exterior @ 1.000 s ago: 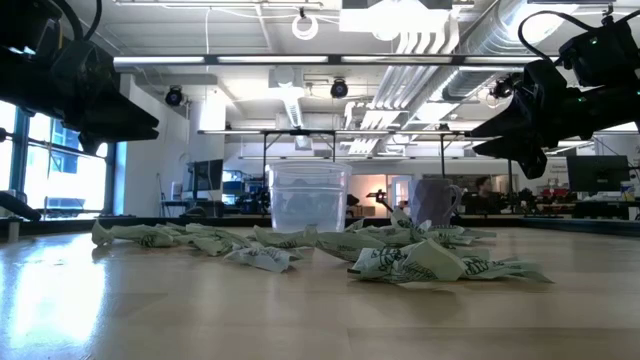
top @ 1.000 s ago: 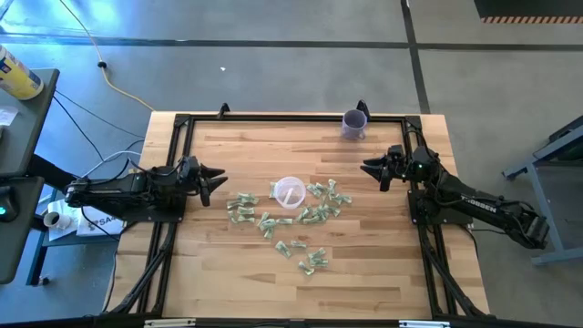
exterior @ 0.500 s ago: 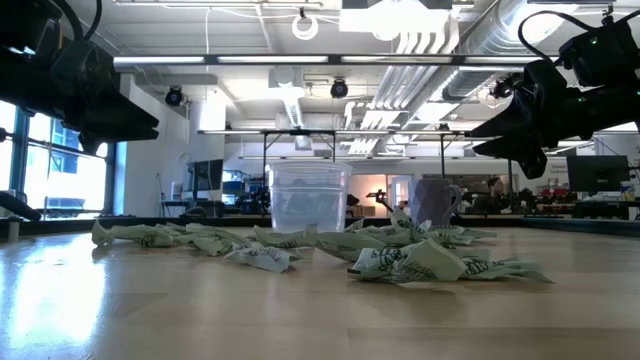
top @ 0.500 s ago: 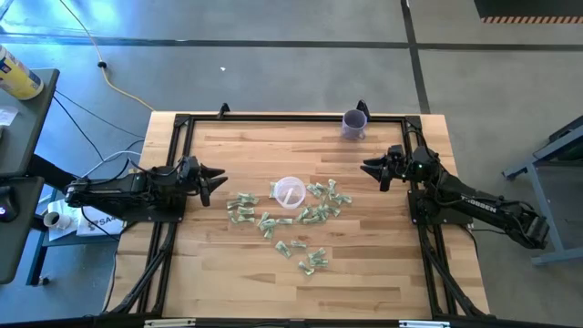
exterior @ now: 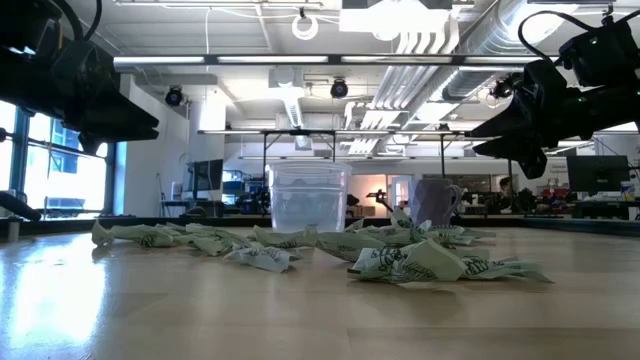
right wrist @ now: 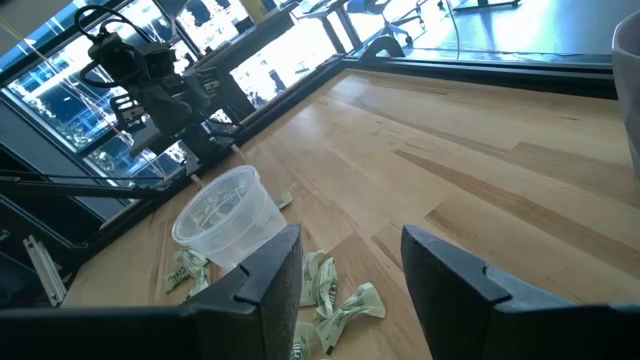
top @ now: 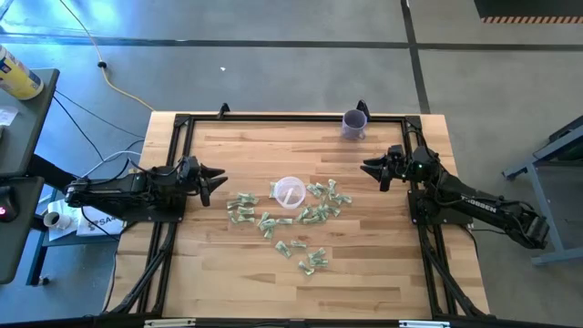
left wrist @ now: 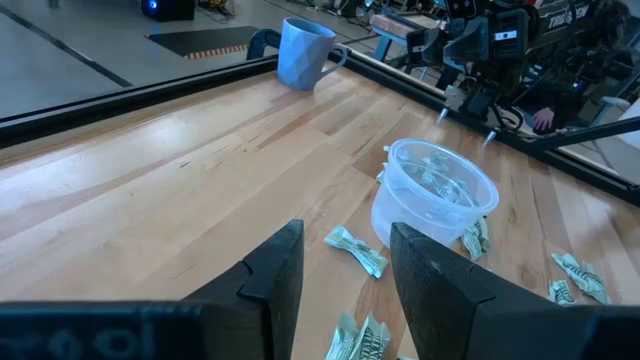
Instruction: Pick and place Stevia / Truvia into bins
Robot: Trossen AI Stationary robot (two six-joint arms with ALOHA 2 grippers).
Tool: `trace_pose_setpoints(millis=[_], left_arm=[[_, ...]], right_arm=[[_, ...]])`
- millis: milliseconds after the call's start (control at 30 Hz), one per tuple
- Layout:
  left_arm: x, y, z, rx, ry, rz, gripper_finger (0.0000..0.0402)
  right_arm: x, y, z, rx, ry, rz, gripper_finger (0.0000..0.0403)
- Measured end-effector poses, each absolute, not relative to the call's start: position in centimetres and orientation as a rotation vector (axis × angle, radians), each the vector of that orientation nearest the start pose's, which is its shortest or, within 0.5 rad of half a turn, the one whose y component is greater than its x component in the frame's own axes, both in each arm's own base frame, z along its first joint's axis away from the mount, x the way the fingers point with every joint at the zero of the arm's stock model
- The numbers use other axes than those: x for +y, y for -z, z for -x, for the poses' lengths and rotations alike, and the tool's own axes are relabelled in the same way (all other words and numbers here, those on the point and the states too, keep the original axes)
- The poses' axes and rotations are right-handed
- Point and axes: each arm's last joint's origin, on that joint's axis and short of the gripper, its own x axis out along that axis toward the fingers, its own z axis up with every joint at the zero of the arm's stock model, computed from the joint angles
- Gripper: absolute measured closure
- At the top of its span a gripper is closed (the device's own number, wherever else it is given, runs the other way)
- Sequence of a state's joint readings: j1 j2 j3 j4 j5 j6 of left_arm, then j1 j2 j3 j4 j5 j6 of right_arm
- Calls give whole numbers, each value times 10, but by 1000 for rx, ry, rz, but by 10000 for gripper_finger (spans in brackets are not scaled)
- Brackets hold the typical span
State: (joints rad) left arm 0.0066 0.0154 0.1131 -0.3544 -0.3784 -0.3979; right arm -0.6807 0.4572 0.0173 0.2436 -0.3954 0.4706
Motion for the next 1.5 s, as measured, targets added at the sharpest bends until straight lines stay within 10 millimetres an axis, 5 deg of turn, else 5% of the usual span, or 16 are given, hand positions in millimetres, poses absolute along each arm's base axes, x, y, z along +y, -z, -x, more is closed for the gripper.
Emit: trace_pose_setpoints(millis=[733,900,1100,1233,1500], left_arm=[[11,-167,-85,174,-427,342,218],[16,-171,-84,217,-553,-68,218],[17,-171,-83,233,-604,-140,218],[17,-173,-84,205,-598,-106,218],[13,-173,-86,92,-480,370,218]], right_arm=[[-69,-152,-103,99,320,-567,245],[-69,-152,-103,100,320,-567,246],[-69,-152,-103,99,320,-567,240],[-69,-152,-103,100,320,-567,243],[-69,-152,-103,100,320,-567,244]])
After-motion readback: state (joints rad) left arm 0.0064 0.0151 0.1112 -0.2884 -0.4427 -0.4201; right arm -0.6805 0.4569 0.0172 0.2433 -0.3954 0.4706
